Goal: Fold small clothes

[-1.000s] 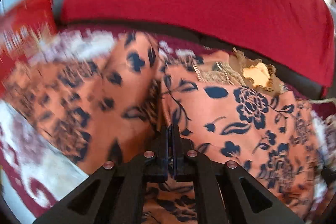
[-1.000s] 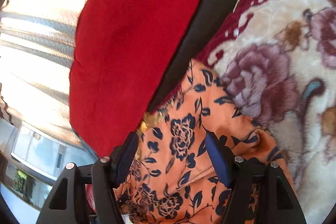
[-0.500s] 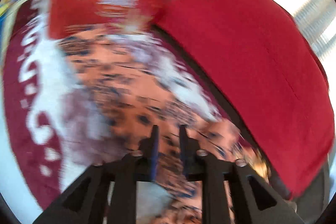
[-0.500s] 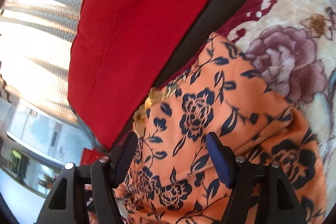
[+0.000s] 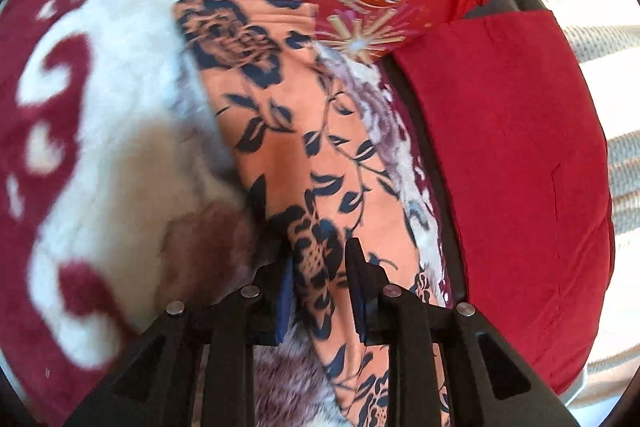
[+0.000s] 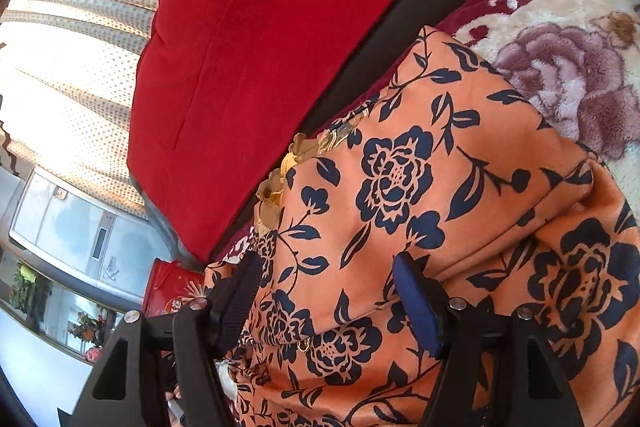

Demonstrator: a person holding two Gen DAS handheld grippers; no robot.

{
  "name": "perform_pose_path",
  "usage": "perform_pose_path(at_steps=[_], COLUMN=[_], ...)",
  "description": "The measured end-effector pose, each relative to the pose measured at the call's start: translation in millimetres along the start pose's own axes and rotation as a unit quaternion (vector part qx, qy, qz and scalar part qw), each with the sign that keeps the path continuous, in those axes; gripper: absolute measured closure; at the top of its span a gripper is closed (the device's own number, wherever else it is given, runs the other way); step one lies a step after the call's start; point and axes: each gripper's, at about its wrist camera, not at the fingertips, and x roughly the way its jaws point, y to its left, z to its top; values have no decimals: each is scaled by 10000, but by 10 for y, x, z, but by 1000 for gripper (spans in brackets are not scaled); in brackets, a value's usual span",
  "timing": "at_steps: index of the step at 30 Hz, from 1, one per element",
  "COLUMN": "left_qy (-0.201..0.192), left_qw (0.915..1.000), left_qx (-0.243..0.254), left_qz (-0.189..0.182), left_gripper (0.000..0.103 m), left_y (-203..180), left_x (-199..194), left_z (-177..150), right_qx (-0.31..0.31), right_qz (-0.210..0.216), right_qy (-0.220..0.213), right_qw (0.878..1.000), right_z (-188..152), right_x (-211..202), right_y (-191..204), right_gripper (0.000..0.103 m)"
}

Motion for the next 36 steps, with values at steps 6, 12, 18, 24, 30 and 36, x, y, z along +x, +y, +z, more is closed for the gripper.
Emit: perform_pose_path(at_steps=[6, 12, 18, 24, 30, 36], left_qy=[-105, -662, -329, 1531, 1960, 1567], left_qw=[9999, 9795, 9138, 7859, 7422, 7790], left_qx=[55, 1902, 3964, 5869, 6310, 5507], left_qz=[66, 81, -828, -1201, -1118, -2555], left_gripper=[96, 97, 97, 93, 55, 26], left_y=[-57, -890, -1875, -2336, -2324, -2199], left_x=[85, -105, -186, 143, 115, -593], left_z=[48, -375, -1587, -3244, -3456, -2609], right_qx=[1, 11, 172, 431, 563, 416], right_qz=[17, 13, 98, 153, 170, 119], right_qy=[57, -78, -241, -431, -556, -462], right_qw=[10000, 10000, 9995, 9980, 9967, 9980], right_z=[-11, 16, 70, 171, 244, 200], right_x=[14, -36, -142, -248, -370, -359], right_y=[-1, 15, -31, -166, -228, -141], right_gripper=[31, 31, 31, 31, 30, 29])
